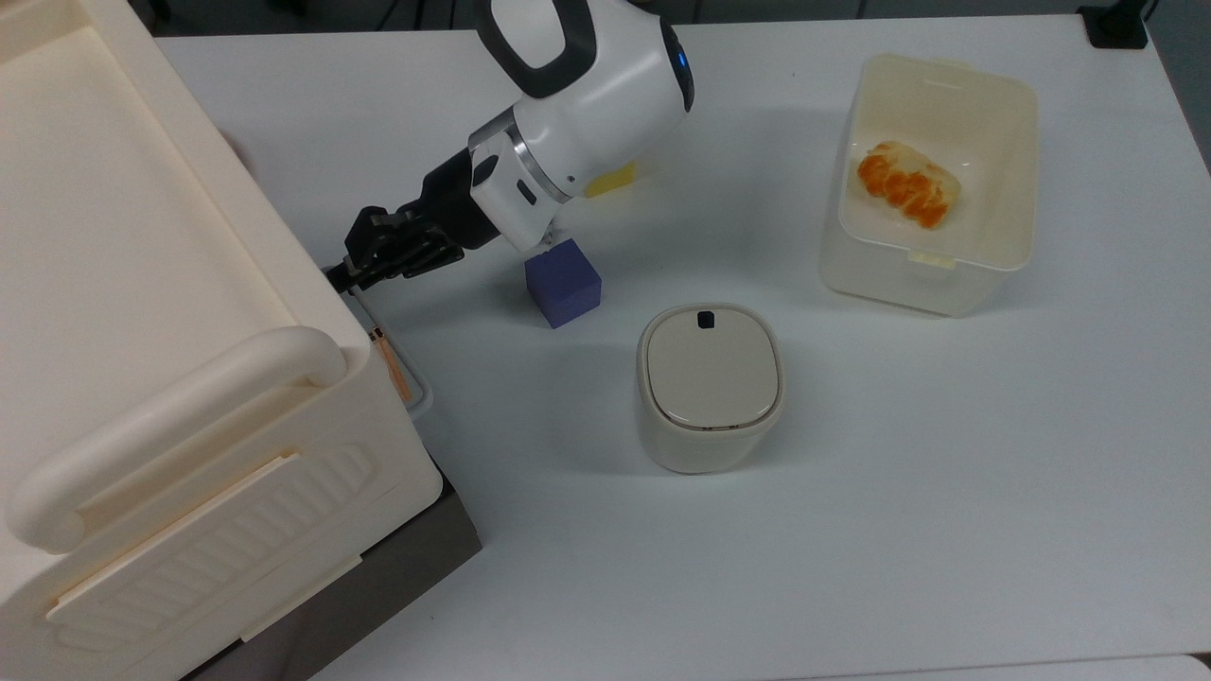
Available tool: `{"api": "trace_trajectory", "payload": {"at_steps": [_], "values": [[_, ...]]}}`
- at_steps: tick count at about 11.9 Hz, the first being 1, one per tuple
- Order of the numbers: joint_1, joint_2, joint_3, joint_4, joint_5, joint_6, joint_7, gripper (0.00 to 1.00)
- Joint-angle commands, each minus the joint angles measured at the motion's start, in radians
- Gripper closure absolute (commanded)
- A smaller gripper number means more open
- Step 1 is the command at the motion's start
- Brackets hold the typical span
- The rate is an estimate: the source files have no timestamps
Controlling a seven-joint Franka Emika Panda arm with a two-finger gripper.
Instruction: Slide the drawer open
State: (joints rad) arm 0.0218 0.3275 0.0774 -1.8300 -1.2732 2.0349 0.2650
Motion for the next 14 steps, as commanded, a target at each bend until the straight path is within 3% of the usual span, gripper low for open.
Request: {"api": "trace_trajectory", "payload": {"at_steps": [1, 14], "values": [[0.006, -0.030, 0.031, -0.009, 0.009, 0.011, 0.017, 0.98], [0.013, -0.031, 0.073, -0.009, 0.011, -0.036, 0.045, 0.98]]}}
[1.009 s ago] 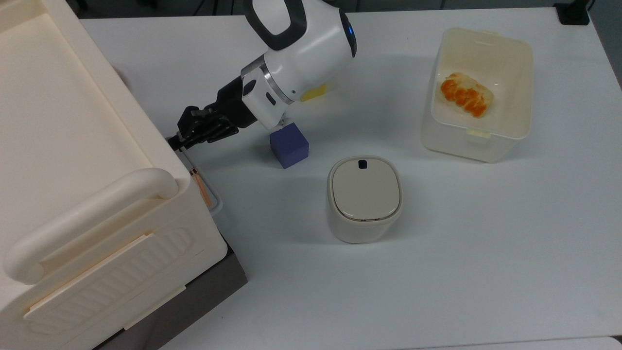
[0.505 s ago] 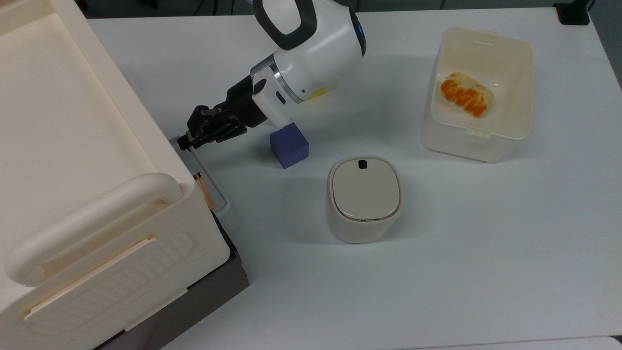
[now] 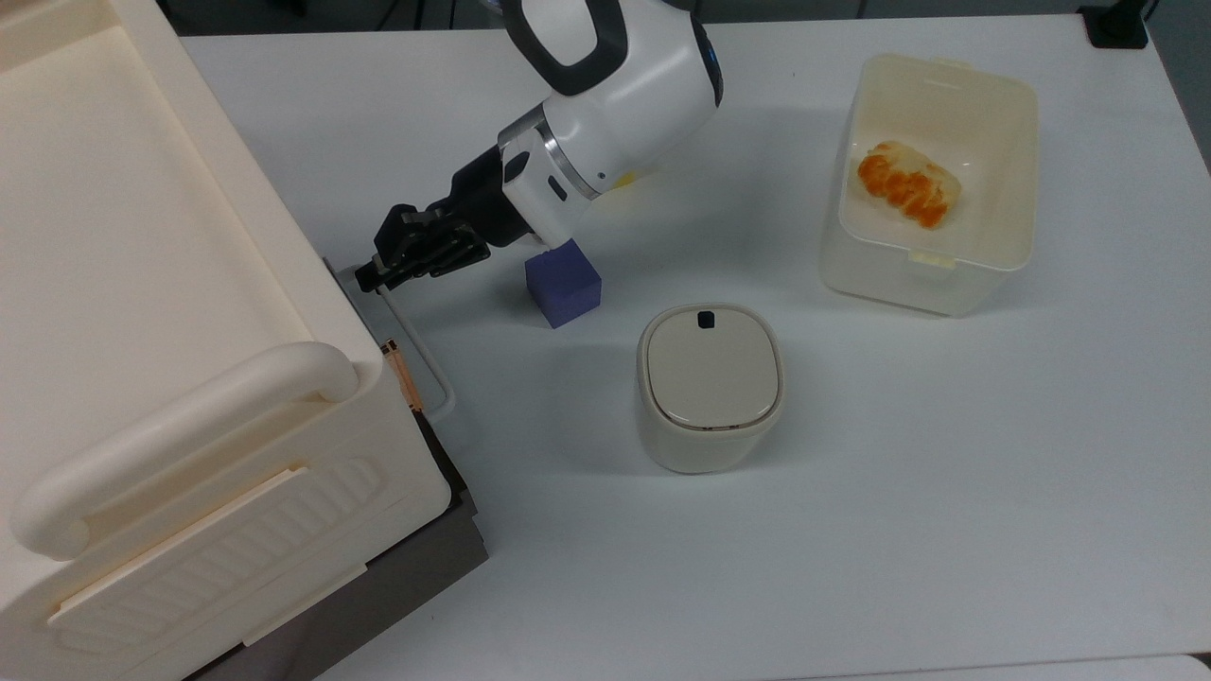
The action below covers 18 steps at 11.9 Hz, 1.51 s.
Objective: Slide the drawer open
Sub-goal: 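Pull the drawer outward from the cabinet with the gripper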
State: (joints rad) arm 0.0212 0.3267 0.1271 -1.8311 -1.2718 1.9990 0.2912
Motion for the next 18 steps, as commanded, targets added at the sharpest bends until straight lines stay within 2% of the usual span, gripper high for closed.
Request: {"api": "trace_trajectory", "payload": {"at_steps": [1, 11, 18], "values": [[0.016, -0.032, 0.023, -0.010, 0.011, 0.000, 0.019, 0.98], [0.043, -0.046, 0.049, -0.013, 0.040, -0.042, 0.048, 0.98], [0.043, -0.046, 0.111, -0.016, 0.040, -0.083, 0.092, 0.98]]}}
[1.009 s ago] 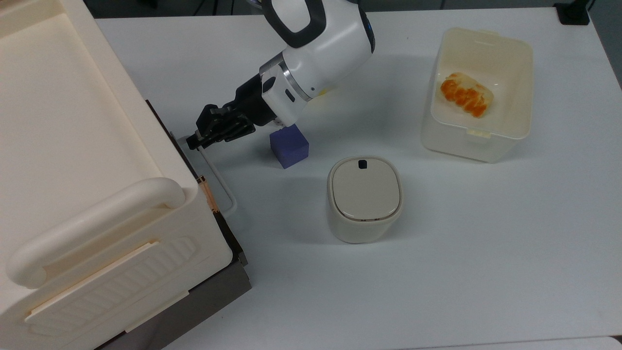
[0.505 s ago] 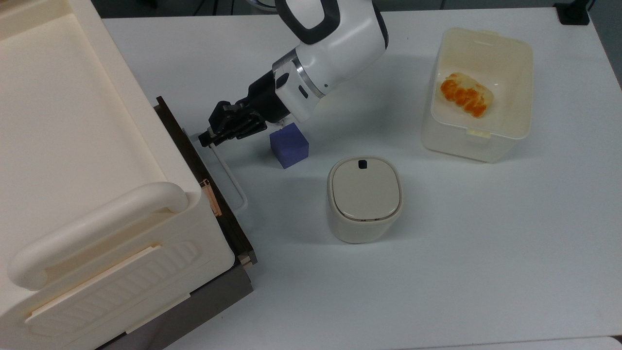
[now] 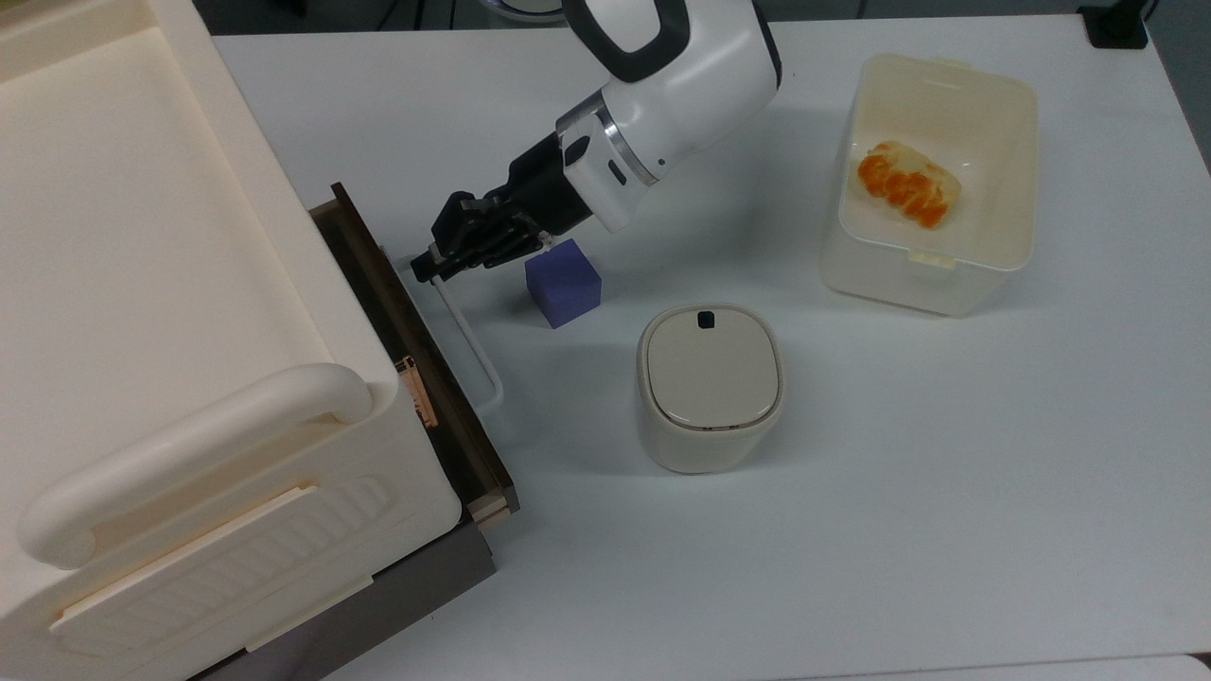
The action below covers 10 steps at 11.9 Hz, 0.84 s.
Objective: Slide the drawer open
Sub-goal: 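Pull the drawer outward from the cabinet with the gripper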
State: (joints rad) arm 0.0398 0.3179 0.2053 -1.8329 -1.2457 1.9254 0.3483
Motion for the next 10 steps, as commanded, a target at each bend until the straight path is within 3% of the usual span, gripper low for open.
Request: {"api": "trace_trajectory", "payload": {"at_steps": [1, 10], "values": [[0.026, -0.037, 0.034, -0.016, 0.015, -0.014, 0.035, 0.98], [0.045, -0.037, 0.095, -0.016, 0.069, -0.058, 0.035, 0.98]]}}
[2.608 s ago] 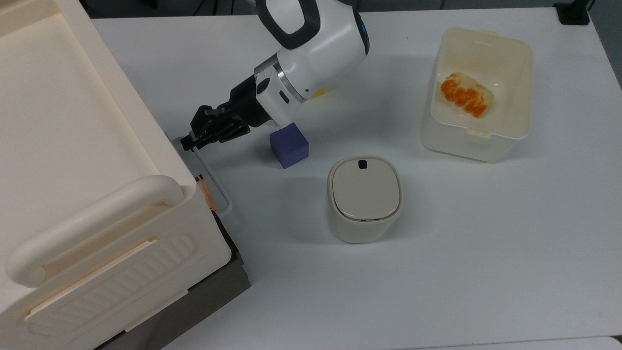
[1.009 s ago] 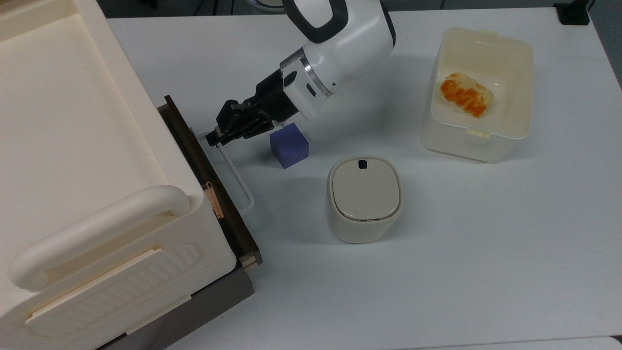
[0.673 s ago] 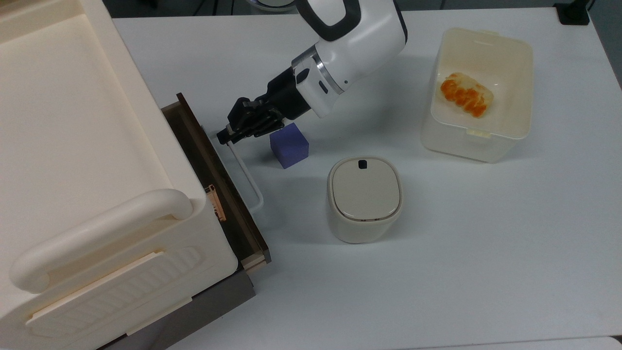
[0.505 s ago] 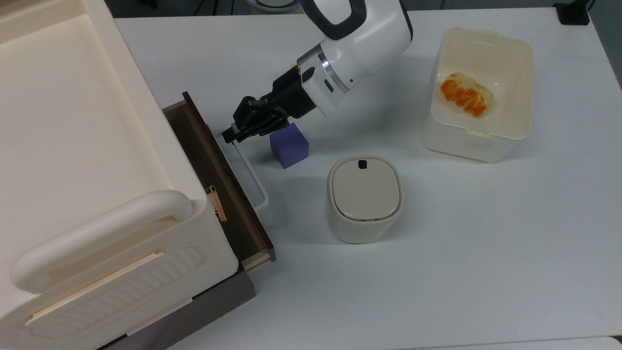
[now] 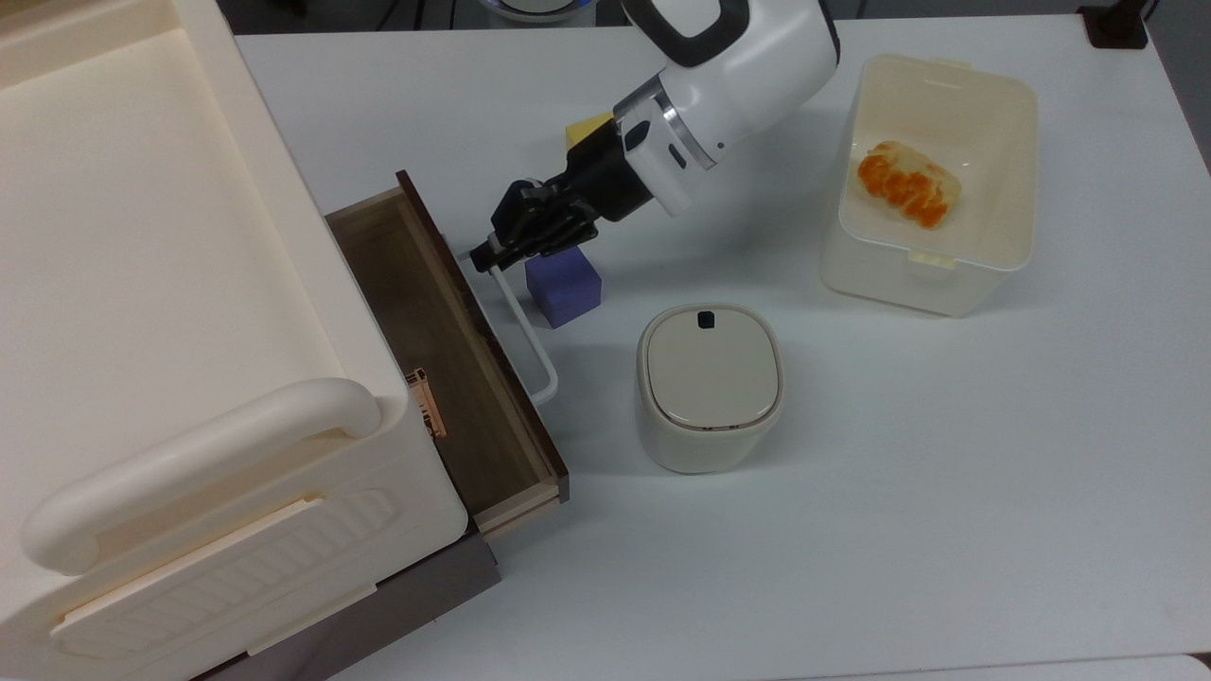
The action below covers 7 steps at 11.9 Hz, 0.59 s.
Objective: Slide the drawer open
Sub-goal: 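Pull the drawer outward from the cabinet with the gripper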
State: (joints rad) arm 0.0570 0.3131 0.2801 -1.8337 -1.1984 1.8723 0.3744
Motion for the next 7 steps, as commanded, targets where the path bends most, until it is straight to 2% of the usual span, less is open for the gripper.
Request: {"api": "trace_trajectory", "payload": {"at_steps": [1, 2, 3, 4, 7], "values": [[0.035, -0.032, 0.025, -0.015, 0.022, -0.013, 0.009, 0.98], [0.034, -0.032, 0.025, -0.013, 0.022, -0.015, 0.009, 0.97], [0.032, -0.032, 0.025, -0.012, 0.022, -0.013, 0.009, 0.91], [0.029, -0.032, 0.025, -0.010, 0.022, -0.013, 0.009, 0.73], [0.024, -0.032, 0.025, -0.007, 0.022, -0.013, 0.008, 0.49]]}}
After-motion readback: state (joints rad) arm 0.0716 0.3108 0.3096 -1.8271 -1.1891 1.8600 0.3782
